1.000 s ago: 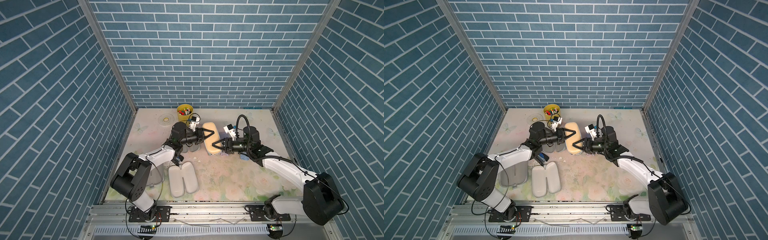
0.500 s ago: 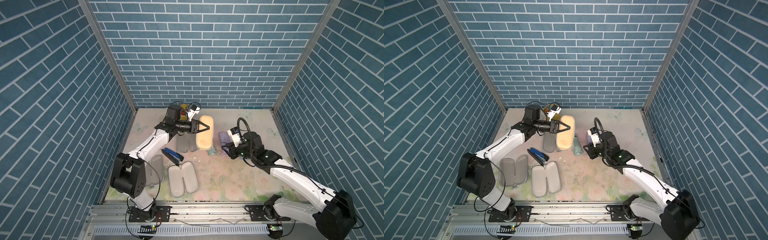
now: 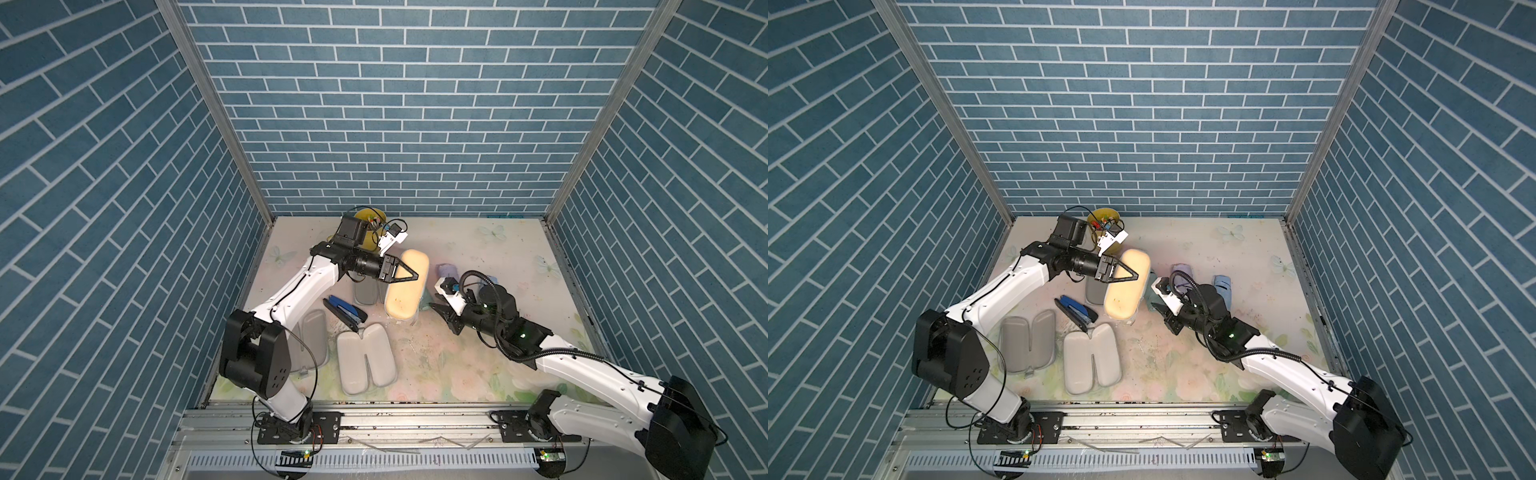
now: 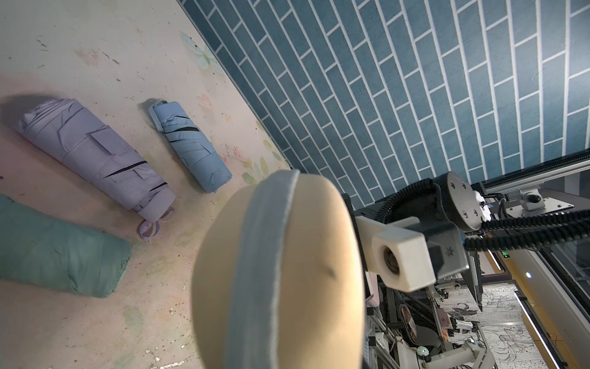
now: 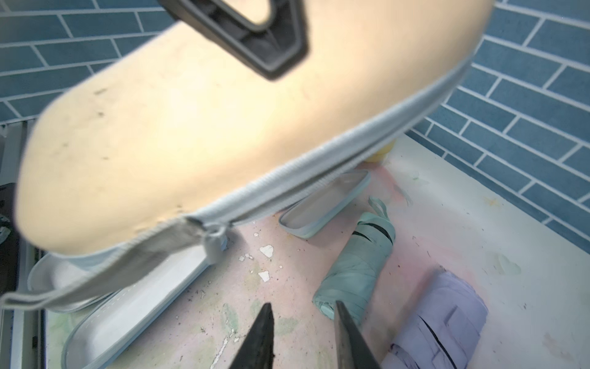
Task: Put umbrellas into zippered umbrella sleeves
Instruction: Zip the zipper on the umbrella sleeve.
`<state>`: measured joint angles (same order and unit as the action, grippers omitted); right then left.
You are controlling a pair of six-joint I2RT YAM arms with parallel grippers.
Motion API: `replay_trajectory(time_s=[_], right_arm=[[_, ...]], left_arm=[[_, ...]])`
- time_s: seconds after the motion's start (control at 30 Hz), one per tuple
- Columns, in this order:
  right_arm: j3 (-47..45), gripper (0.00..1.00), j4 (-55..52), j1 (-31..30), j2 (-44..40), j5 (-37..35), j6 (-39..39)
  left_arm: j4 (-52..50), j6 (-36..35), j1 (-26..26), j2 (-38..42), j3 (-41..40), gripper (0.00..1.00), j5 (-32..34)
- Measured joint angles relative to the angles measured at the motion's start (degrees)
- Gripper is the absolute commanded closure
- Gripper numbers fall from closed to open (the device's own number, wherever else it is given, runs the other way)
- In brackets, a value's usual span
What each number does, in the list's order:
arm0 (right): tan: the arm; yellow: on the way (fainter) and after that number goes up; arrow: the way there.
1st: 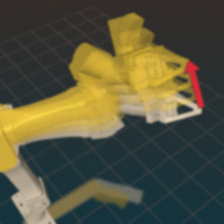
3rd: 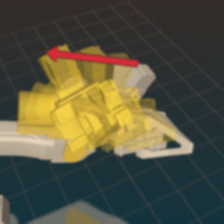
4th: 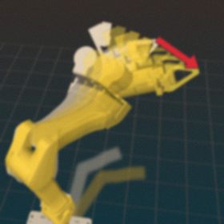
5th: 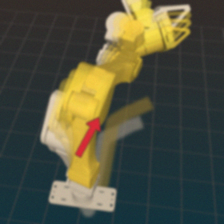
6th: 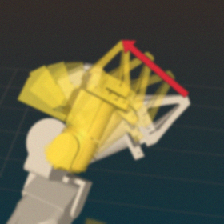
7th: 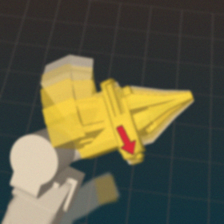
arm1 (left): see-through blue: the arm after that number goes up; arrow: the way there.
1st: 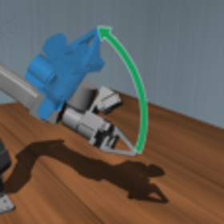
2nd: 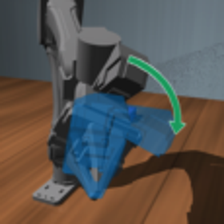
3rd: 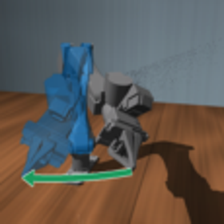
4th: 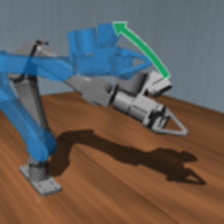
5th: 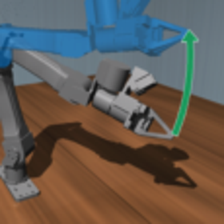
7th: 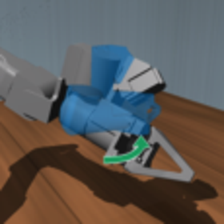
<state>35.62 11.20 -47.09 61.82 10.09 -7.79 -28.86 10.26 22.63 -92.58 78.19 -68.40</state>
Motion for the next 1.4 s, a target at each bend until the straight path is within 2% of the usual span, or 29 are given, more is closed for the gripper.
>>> replay_trajectory(time_s=[0.3, 0.83, 0.97, 1.17, 1.4], right_arm=[[0.66, 0.6, 1.36, -4.0, 2.51, 0.0, -1.99], [2.19, 0.72, 5.46, -4.96, 4.2, -6.1, -3.23], [2.23, 0.77, 6.03, -5.11, 4.2, -6.67, -3.82], [2.27, 0.99, 6.34, -5.16, 4.24, -7.41, -4.92], [2.34, 1.0, 6.23, -4.09, 4.22, -8.2, -6.25]], left_arm=[[2.27, 2.99, 0.0, -0.02, 0.0, 0.88, 0.26], [5.53, 5.97, 0.17, -0.02, -0.33, 0.9, 0.26], [5.75, 6.05, 0.5, -0.02, -0.33, 0.91, 0.26], [6.03, 6.03, 0.68, -0.02, -0.57, 0.93, 0.24], [3.41, 4.04, 0.74, -0.04, -0.76, 0.96, 0.31]])
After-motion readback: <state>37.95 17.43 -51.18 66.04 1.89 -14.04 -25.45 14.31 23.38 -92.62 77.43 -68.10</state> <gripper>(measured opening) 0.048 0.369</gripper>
